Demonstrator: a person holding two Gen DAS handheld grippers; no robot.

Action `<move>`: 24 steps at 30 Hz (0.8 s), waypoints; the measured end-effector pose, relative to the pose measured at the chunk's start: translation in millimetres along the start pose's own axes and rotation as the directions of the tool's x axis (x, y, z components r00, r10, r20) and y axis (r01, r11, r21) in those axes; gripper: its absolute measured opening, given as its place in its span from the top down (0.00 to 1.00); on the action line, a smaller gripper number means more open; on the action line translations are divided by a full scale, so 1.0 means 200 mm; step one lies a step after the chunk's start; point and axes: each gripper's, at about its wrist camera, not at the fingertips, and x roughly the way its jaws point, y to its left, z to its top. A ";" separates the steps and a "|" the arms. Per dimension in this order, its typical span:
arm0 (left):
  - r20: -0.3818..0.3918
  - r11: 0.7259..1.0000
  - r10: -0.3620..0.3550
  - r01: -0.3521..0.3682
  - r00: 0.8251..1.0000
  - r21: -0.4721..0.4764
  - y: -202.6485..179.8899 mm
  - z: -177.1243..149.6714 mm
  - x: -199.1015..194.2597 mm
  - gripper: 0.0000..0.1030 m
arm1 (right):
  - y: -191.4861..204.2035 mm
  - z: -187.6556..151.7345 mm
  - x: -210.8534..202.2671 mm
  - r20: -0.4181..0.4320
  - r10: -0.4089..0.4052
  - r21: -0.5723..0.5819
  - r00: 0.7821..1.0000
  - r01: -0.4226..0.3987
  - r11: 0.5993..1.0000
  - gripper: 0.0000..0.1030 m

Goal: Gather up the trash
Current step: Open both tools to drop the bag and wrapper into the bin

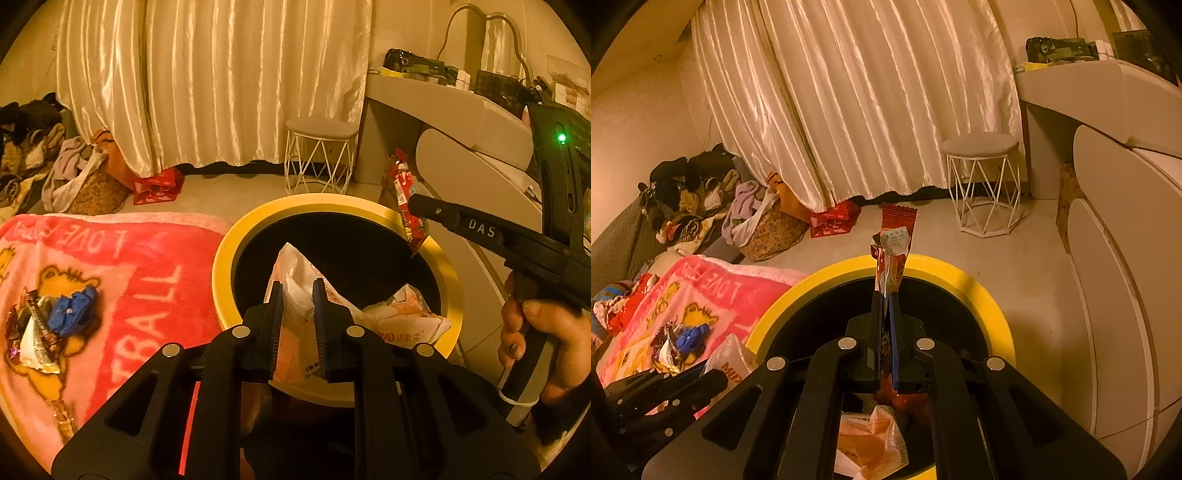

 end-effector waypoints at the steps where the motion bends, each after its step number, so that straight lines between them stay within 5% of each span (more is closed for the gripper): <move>1: 0.002 1.000 -0.003 0.003 1.000 -0.002 0.00 0.00 0.00 0.85 | -0.01 0.00 0.01 -0.009 -0.002 0.014 1.000 0.002 1.000 0.89; 2: 0.007 1.000 -0.002 0.002 1.000 -0.008 0.01 0.01 0.00 0.82 | -0.02 0.00 0.02 -0.014 -0.004 0.022 1.000 0.005 1.000 0.81; 4: 0.020 1.000 0.006 -0.005 1.000 -0.031 0.02 0.01 -0.01 0.45 | -0.03 -0.01 0.02 -0.018 -0.014 0.032 1.000 0.015 0.999 0.65; 6: 0.041 0.998 0.013 -0.010 0.999 -0.058 0.05 0.01 -0.02 0.22 | -0.03 -0.01 0.03 -0.022 -0.018 0.035 1.000 0.019 0.999 0.61; 9: 0.057 0.994 0.020 -0.014 0.998 -0.107 0.09 0.02 -0.05 0.11 | -0.02 -0.01 0.02 -0.020 -0.024 0.032 1.000 0.024 0.999 0.50; 24: 0.087 0.962 0.141 -0.116 0.986 -0.247 0.32 -0.01 -0.22 0.11 | 0.15 0.01 -0.03 0.011 0.017 -0.045 1.000 -0.016 0.999 0.34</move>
